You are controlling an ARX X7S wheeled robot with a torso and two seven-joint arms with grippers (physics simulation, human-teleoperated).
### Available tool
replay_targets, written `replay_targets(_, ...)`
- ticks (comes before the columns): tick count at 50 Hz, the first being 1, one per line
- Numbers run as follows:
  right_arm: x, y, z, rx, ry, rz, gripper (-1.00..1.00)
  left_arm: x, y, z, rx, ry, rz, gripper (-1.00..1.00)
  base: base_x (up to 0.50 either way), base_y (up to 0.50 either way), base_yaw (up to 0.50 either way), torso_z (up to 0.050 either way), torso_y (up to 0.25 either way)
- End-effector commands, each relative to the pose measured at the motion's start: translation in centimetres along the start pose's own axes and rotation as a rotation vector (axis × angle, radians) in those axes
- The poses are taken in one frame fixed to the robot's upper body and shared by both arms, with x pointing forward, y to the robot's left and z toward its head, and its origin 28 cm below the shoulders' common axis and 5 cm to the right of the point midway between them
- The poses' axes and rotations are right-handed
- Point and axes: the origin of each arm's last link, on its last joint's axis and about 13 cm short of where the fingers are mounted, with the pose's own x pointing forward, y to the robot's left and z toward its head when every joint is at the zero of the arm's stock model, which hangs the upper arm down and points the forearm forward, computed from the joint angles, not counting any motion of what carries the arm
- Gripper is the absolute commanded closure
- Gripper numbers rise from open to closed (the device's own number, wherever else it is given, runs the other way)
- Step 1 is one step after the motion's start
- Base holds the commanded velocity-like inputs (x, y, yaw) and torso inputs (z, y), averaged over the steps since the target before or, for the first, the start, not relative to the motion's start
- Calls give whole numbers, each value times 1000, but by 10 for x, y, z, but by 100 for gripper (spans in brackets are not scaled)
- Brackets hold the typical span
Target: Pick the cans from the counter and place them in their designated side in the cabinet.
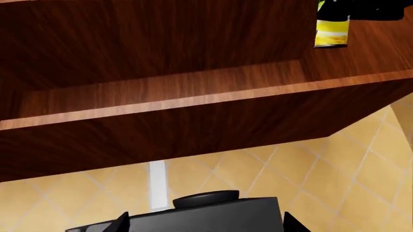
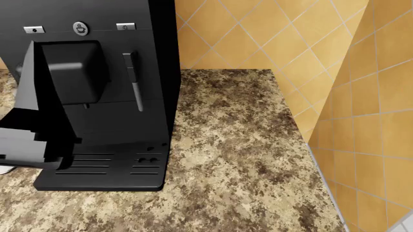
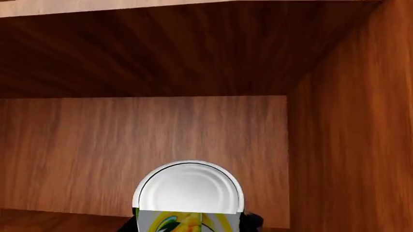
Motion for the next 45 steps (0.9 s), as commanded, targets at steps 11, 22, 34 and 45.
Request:
replay_targets(11, -4, -13, -6, -39, 140, -75, 100, -2, 0, -4, 5, 13, -2, -100, 0, 0, 0, 0, 0)
replay_targets(22, -4, -21, -7, -73, 144, -169, 100, -3, 1, -6, 4, 18, 2, -100, 0, 0, 0, 0, 0)
replay_targets(34, -2, -29, -15, -102, 186, -231, 100, -4, 0, -9, 6, 25, 1, -100, 1, -3, -5, 0, 0)
replay_targets(45, -1, -29, -17, -114, 193, -220, -100, -4, 1, -10, 4, 27, 2, -100, 6, -6, -7, 0, -11)
